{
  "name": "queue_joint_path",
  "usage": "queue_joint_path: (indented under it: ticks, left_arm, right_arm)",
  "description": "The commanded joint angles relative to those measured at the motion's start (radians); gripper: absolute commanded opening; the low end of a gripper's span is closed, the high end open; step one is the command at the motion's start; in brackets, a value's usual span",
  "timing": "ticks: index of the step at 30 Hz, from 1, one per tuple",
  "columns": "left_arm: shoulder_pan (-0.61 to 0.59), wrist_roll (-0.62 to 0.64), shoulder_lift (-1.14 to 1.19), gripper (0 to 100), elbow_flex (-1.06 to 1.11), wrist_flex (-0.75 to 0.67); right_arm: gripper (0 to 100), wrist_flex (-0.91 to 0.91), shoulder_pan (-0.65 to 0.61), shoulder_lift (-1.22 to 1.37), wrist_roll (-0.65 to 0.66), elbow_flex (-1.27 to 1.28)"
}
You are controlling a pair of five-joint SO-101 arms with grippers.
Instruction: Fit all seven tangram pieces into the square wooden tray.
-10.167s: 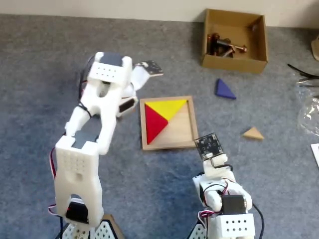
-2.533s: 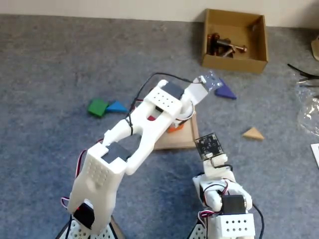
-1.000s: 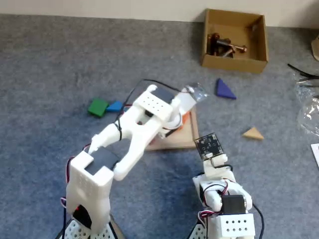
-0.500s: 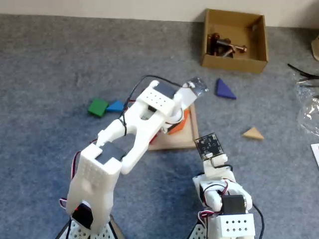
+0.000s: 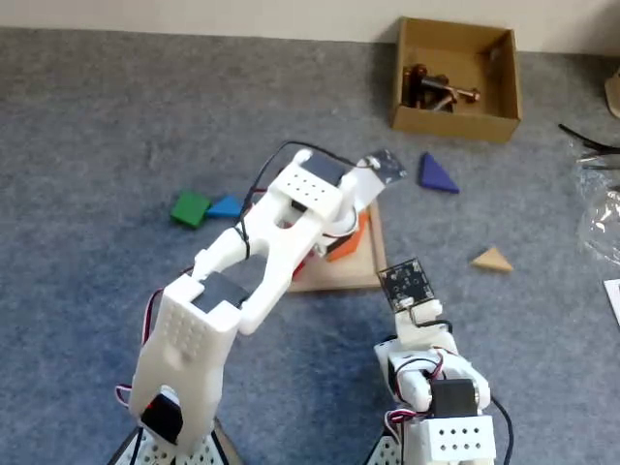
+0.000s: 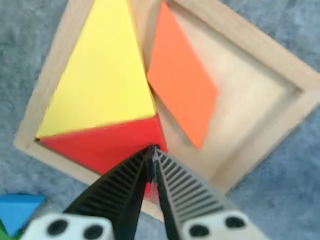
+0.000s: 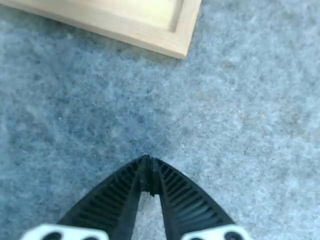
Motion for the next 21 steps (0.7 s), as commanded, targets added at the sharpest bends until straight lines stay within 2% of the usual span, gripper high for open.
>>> queue_joint_path:
  ticks: [1,7,16,21]
  left_arm:
    - [0.002,-0.066,-0.131,0,-0.087,0.077]
    - [0.036,-0.061,-0.162,0,-0.081,0.124]
    - [0.101,-0.028,-0.013,0,-0.090,0.129]
    - [0.097,-0.028,0.038,0,-0.091,0.129]
  right_arm:
    - [0.5,-0.030,-0.012,-0.015,-0.003,0.119]
    - [0.5,-0.030,-0.012,-0.015,-0.003,0.119]
    - [0.5,-0.030,-0.012,-0.015,-0.003,0.119]
    - [0.5,-0.030,-0.012,-0.015,-0.003,0.119]
